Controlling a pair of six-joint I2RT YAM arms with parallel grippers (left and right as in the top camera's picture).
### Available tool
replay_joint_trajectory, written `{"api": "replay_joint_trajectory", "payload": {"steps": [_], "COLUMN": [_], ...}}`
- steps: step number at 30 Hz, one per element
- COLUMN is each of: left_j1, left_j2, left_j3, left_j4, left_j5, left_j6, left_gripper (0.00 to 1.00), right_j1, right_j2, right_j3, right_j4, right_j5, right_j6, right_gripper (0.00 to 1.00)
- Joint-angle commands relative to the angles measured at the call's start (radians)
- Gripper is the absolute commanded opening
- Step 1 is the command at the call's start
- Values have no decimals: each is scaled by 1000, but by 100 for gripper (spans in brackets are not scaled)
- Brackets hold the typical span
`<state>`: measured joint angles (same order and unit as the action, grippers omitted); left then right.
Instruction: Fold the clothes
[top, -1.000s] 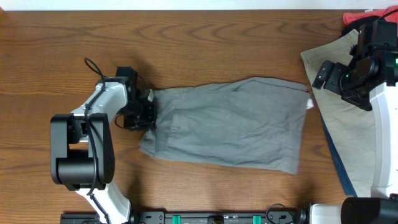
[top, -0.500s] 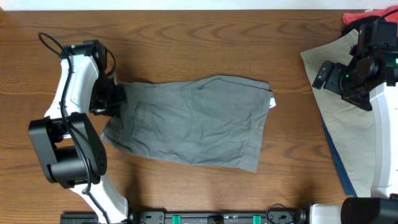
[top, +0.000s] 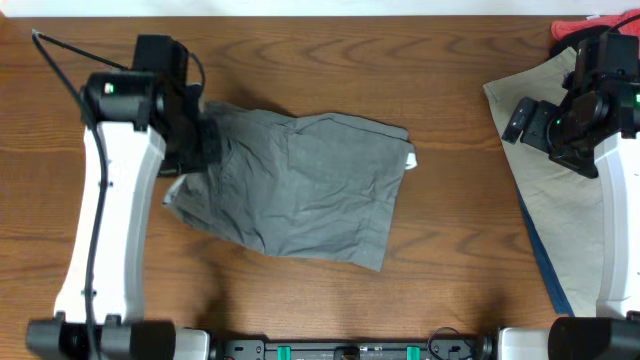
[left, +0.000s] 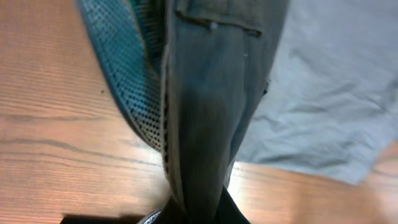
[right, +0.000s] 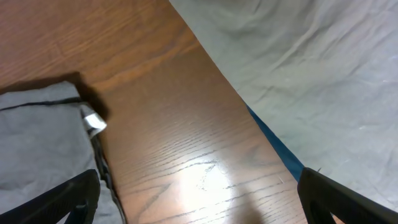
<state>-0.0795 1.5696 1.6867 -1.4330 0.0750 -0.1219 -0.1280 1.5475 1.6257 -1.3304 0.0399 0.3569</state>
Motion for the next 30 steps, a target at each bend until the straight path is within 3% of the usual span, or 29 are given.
{"api": "replay_joint_trajectory", "payload": {"steps": [1,7,14,30], "left_j1": [-51,-182,-338,-573], "left_j2": [-20,-21,-16,8], "left_j3": [18,-5,-92,-206], "left_j4": [-12,11,146,415], "left_j5": [-8,-8,-8,-9], "left_j6": [-64,-163,-257,-280], "left_gripper": [6,6,6,6], "right_j1": [-3,-3,-3,-3], "right_j2": [5,5,5,5], "right_j3": [1,1,1,1], "right_j4": [-1,-1,-1,-1], "right_j5": [1,1,1,1], "right_j6": [13,13,13,13], "right_gripper": [99,99,99,99]}}
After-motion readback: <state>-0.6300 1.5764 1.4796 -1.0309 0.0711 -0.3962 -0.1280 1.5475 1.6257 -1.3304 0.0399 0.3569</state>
